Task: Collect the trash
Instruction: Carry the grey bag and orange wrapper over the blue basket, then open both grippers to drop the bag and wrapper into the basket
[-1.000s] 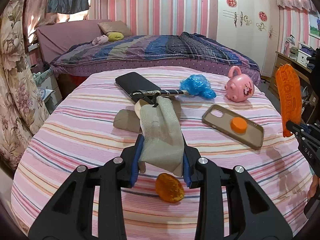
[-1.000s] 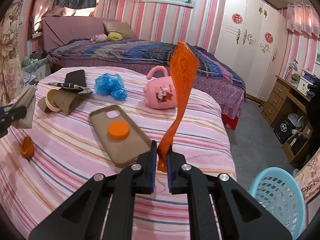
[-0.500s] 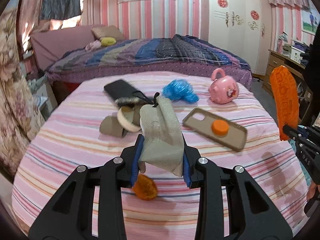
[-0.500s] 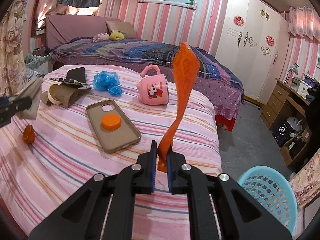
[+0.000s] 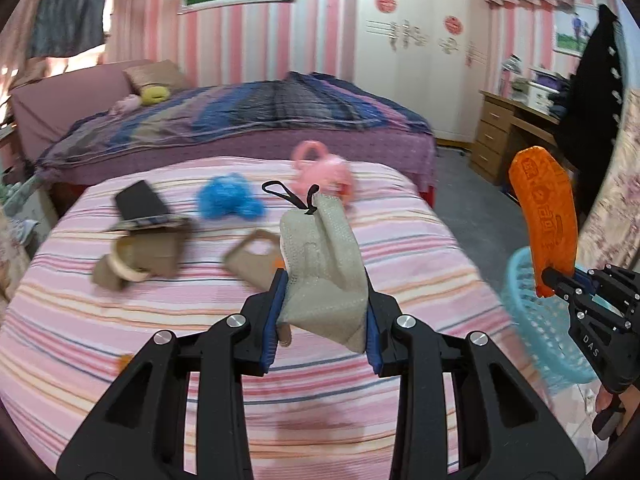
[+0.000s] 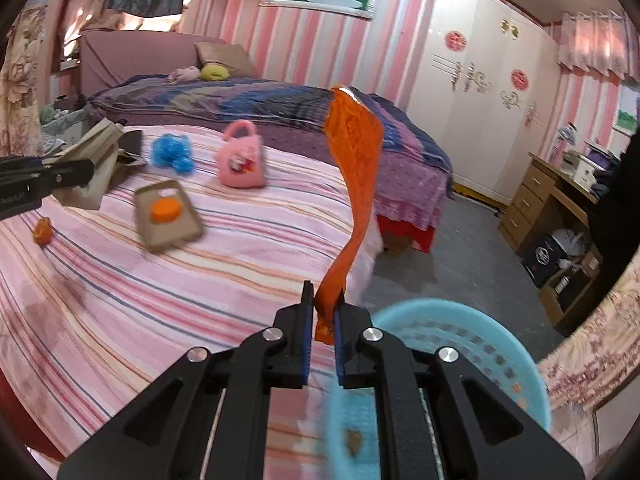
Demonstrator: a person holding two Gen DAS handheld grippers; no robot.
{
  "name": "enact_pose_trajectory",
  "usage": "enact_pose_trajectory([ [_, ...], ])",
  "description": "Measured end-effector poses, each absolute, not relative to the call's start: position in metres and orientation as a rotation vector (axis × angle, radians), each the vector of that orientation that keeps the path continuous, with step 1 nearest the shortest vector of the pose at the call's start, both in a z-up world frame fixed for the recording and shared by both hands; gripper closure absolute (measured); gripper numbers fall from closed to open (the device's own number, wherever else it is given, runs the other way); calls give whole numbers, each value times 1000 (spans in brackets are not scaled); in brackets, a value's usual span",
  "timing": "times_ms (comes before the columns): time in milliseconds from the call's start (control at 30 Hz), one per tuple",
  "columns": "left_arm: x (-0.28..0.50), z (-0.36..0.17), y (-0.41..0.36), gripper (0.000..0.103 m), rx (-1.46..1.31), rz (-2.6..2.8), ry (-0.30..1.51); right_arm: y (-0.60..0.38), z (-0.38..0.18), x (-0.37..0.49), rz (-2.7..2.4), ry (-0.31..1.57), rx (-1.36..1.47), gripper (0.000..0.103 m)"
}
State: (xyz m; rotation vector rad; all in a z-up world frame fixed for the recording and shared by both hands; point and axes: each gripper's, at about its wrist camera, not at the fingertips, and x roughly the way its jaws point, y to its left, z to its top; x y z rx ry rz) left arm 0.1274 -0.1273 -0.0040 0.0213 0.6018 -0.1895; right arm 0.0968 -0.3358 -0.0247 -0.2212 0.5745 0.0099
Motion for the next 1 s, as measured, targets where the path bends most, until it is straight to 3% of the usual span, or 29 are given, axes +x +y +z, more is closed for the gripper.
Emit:
enact_pose_trajectory([
  [600, 124, -39, -310, 70, 108, -458, 685, -485, -54, 70, -133, 673, 8, 94],
  [1000, 126, -37, -357, 69, 112, -495, 705, -510, -63, 64, -148, 682, 70, 94],
])
